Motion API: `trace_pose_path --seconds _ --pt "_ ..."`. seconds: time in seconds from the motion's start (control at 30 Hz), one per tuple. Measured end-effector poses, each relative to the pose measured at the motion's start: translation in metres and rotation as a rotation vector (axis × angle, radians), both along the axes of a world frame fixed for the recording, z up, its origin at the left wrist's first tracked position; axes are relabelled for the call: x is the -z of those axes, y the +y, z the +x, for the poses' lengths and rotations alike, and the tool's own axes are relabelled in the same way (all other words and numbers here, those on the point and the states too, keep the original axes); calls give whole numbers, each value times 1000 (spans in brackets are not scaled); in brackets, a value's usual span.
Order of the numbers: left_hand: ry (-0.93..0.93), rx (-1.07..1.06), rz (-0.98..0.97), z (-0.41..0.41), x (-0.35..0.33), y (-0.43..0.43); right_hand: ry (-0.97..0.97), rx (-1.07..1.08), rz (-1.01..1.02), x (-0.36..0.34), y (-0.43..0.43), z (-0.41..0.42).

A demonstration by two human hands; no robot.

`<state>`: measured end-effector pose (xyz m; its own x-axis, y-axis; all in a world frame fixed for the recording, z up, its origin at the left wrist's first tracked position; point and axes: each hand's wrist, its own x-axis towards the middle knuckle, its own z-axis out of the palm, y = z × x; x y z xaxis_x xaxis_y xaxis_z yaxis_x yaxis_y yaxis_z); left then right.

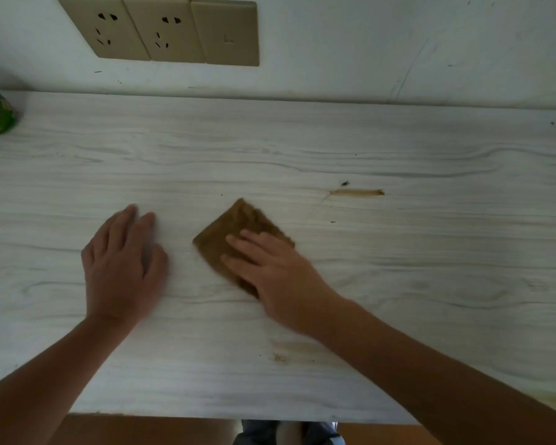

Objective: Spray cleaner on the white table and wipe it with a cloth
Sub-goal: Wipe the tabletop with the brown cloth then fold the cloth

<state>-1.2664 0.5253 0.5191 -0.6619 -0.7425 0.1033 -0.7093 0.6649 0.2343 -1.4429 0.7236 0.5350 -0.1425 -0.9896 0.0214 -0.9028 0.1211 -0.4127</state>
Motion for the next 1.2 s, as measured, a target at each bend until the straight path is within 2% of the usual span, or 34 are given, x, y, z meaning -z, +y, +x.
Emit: trace_pose_path --seconds 0.1,0.33,0.53,0.83,1.0,1.2 --pt "-5 -1 15 0 -1 0 -32 -49 0 4 9 7" --pt "-5 -10 -6 -1 1 1 12 299 18 2 -1 -64" --pt "10 -9 -10 -2 0 1 -11 357 -37 4 -4 -58" --pt "0 -15 9 -1 -2 1 5 63 -72 6 -6 -14" --pt "-21 -6 25 -1 -2 0 -64 -110 -98 11 -18 3" --pt "-29 -6 18 -2 -2 0 -3 -27 -94 16 -78 -23"
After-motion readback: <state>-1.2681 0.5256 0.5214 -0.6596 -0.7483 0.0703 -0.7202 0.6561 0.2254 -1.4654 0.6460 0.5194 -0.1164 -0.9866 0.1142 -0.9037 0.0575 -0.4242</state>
